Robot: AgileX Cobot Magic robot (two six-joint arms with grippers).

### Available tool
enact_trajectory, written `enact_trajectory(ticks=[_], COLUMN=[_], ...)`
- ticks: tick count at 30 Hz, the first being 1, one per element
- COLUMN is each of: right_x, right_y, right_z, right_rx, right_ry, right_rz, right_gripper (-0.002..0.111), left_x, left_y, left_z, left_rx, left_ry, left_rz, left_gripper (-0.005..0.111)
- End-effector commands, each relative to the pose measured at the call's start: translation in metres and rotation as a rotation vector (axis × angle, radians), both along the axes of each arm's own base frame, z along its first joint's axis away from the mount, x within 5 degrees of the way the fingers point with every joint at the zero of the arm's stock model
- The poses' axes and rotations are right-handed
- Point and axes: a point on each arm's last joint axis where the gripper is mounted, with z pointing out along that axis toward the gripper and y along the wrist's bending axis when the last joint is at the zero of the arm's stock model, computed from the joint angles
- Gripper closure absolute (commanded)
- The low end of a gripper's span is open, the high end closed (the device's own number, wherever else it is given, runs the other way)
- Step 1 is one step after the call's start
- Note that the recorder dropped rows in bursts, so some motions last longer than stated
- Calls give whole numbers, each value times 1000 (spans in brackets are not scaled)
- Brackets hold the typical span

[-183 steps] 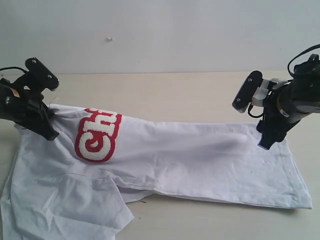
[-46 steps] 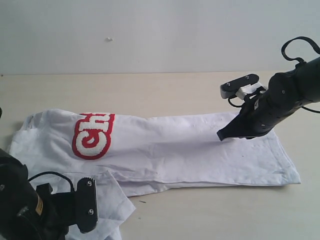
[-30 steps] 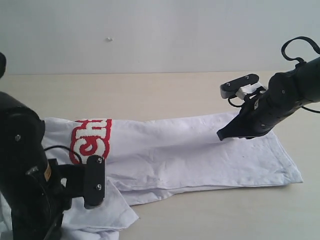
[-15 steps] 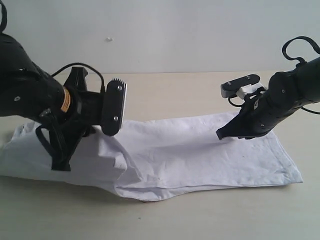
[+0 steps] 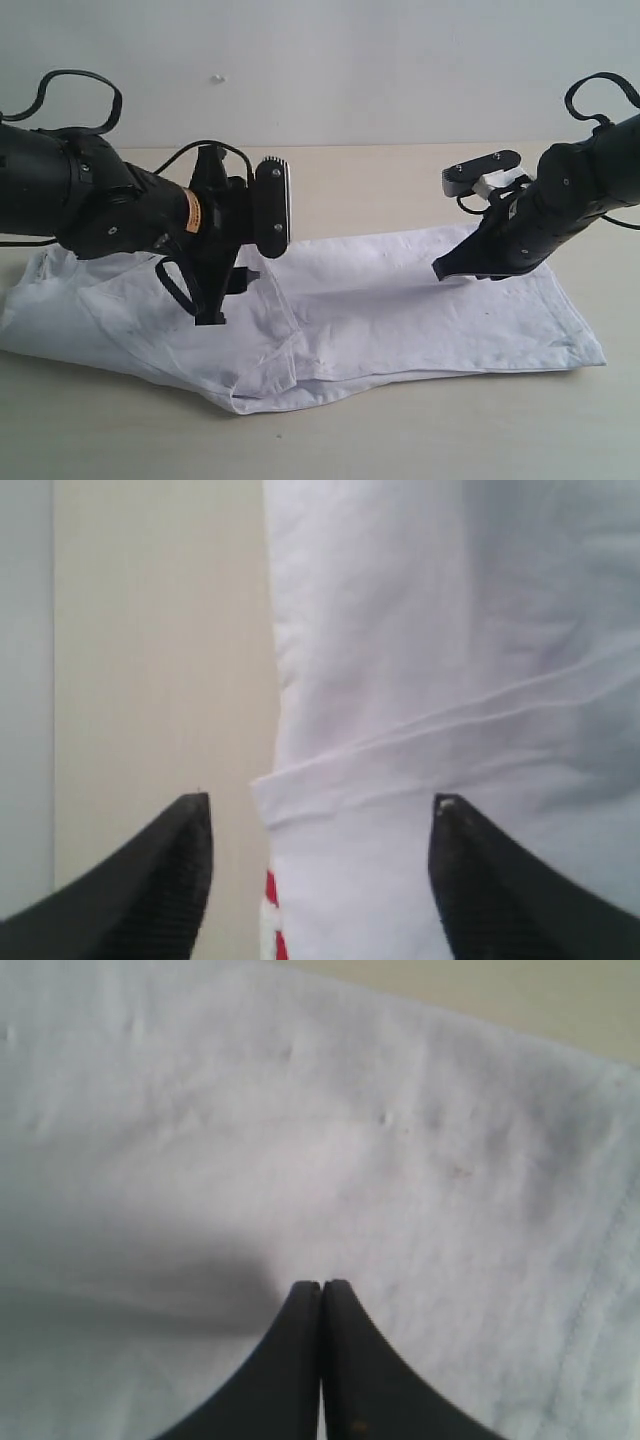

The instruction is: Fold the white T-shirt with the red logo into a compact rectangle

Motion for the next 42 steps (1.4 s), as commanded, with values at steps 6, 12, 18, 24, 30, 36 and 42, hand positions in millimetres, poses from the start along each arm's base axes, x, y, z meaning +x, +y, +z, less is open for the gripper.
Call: enact_trajectory(ticks=[6, 12, 18, 24, 30, 36, 42], right_x=[3, 3, 0, -2, -2, -3, -5], right_y=[0, 0, 0, 0, 1, 1, 1], right_z=[4, 15, 31, 30, 30, 29, 28], right_rx=[4, 6, 27, 40, 49, 55, 51], right_ry=[-22, -57, -67, -39, -40, -30, 2], right_rz=[-3, -2, -38, -56, -65, -72, -73], right_gripper=[108, 108, 108, 108, 108, 108, 108], left_x=[20, 38, 46, 44, 41, 31, 28], left_y=[72, 124, 177, 218, 175, 124, 103], left_z=[8, 7, 6, 2, 10, 11, -32], left_rx=[41, -253, -403, -554, -783, -825, -734], left_ry=[158, 260, 321, 419, 692, 854, 931], left_rz=[409, 889, 1151, 1368, 1113, 854, 886], left_gripper=[107, 107, 107, 107, 107, 107, 107])
